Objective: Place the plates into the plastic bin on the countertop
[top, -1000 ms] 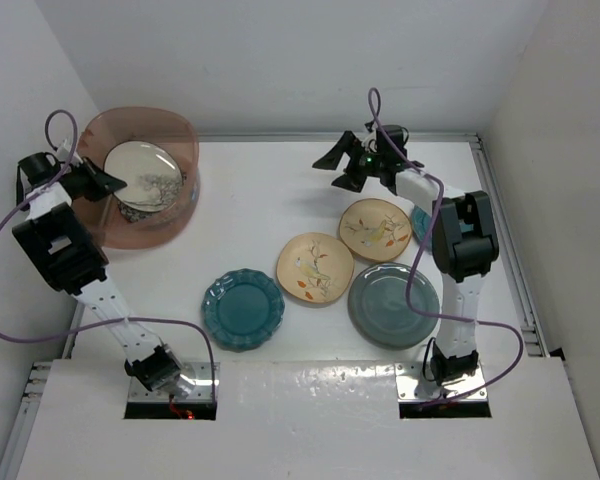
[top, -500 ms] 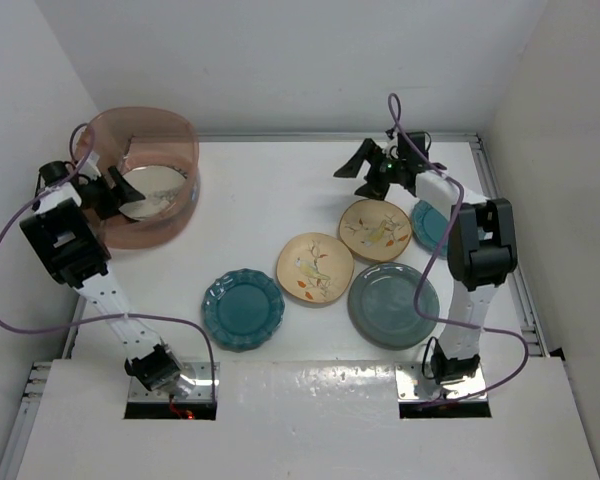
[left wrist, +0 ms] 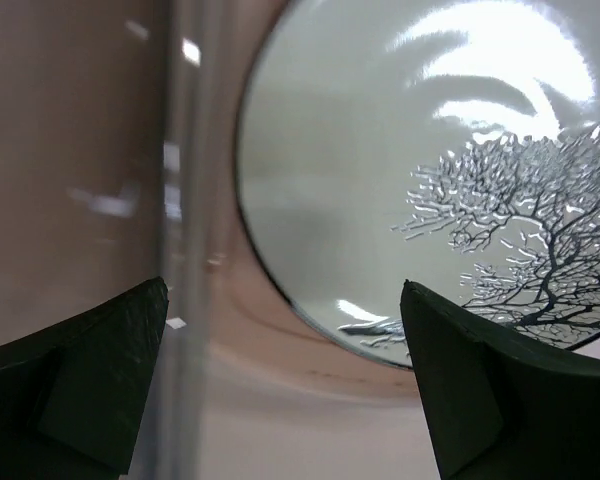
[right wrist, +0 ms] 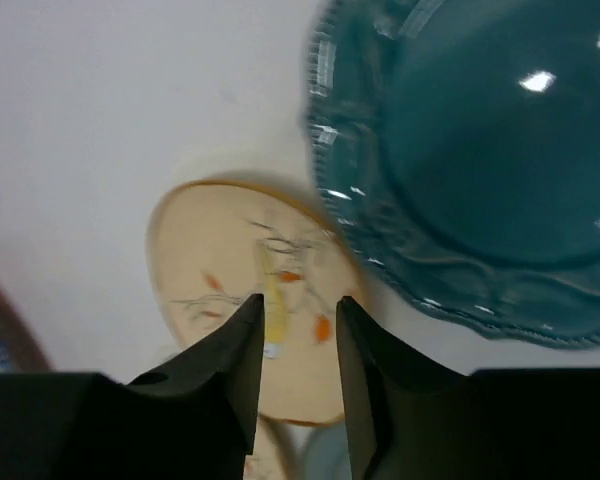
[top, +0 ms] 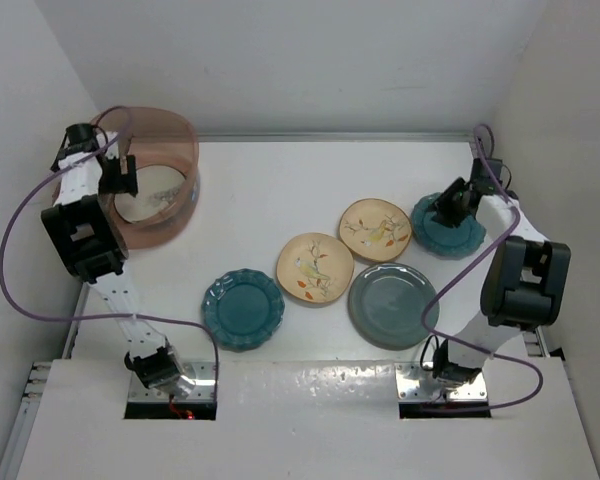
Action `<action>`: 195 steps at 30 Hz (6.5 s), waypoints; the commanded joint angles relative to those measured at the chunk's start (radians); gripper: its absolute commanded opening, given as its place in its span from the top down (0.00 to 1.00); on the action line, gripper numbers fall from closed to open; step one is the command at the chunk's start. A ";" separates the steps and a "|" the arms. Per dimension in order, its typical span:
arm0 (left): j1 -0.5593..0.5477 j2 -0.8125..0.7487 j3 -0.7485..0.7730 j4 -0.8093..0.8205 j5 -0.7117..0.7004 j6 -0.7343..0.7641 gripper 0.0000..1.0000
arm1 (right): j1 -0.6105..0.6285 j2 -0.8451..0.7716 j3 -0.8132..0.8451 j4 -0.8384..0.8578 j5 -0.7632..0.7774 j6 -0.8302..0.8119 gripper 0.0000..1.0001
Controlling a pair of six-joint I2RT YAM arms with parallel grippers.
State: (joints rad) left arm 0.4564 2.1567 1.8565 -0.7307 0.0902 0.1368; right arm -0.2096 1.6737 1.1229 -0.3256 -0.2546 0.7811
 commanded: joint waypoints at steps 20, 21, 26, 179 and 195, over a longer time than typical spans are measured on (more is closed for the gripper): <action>-0.329 -0.261 0.109 -0.067 0.111 0.124 0.07 | -0.123 -0.262 -0.373 -0.431 0.121 -0.052 0.11; -0.329 -0.252 0.118 -0.067 0.111 0.124 0.07 | -0.119 -0.267 -0.379 -0.455 0.111 -0.057 0.13; -0.329 -0.242 0.144 -0.067 0.141 0.106 0.07 | -0.086 -0.226 -0.425 -0.478 0.133 -0.057 0.17; 0.108 -0.144 0.043 0.261 0.569 -0.293 1.00 | 0.288 0.199 0.230 0.171 -0.347 0.024 0.28; 0.108 -0.008 -0.079 0.103 0.312 -0.095 0.40 | 0.288 0.209 0.212 0.065 -0.296 -0.057 0.28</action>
State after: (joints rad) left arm 0.5762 2.1441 1.7607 -0.5907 0.4438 -0.0097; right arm 0.0742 1.8828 1.3132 -0.2504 -0.5743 0.7586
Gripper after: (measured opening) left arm 0.586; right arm 0.721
